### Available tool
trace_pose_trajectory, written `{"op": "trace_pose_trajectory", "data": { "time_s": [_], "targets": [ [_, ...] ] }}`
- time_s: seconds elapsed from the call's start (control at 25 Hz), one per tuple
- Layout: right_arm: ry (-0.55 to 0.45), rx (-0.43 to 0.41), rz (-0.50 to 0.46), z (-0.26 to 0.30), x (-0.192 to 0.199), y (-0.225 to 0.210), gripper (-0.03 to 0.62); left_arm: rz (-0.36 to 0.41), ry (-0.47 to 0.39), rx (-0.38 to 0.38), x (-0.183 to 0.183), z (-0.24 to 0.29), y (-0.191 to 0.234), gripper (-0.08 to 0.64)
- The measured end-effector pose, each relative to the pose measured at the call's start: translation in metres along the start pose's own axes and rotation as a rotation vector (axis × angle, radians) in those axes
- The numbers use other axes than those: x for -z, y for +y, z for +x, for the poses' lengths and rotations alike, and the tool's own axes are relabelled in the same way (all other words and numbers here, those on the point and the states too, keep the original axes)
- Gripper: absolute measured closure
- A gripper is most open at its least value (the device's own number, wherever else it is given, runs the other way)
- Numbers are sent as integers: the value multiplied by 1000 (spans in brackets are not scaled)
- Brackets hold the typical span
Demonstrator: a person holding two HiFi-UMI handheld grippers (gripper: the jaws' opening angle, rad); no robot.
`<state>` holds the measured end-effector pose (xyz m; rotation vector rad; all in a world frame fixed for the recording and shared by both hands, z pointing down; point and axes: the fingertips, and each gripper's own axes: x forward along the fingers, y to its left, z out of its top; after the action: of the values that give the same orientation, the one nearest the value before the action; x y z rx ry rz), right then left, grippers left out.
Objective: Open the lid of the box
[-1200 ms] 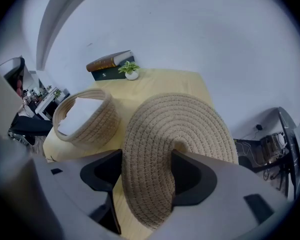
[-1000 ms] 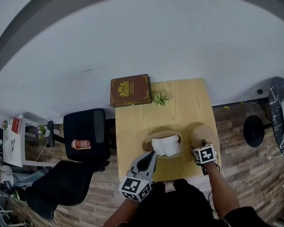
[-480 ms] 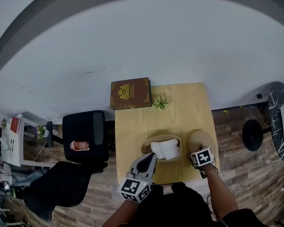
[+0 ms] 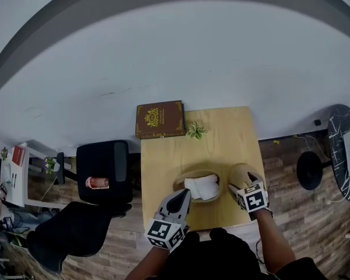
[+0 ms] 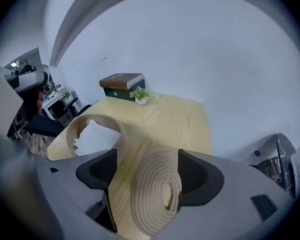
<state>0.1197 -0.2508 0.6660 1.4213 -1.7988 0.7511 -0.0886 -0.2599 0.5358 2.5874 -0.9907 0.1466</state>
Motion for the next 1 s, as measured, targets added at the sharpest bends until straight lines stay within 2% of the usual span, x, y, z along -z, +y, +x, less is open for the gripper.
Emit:
{"op": "trace_pose_trajectory", "data": {
  "time_s": [0.28,0.44,0.72,0.84,1.0],
  "targets": [
    [-316,54,-56,-64,-95,8,271,44,-42,-23,-19,-1,6,538],
    [-473,68,-76,-98,-131,18,303,87,-76,-78,-37,-9,25,538],
    [-689,78,-114,-145,-169,36,379,113,-111,-155,-55,-24,51,538],
    [-758,84,-130,-160,-175,42,431,103,-105,-187,-54,-32,61,538],
    [-828,109,-149,-177,-183,45,518,120,-115,-189,-61,-33,60,538]
  ]
}}
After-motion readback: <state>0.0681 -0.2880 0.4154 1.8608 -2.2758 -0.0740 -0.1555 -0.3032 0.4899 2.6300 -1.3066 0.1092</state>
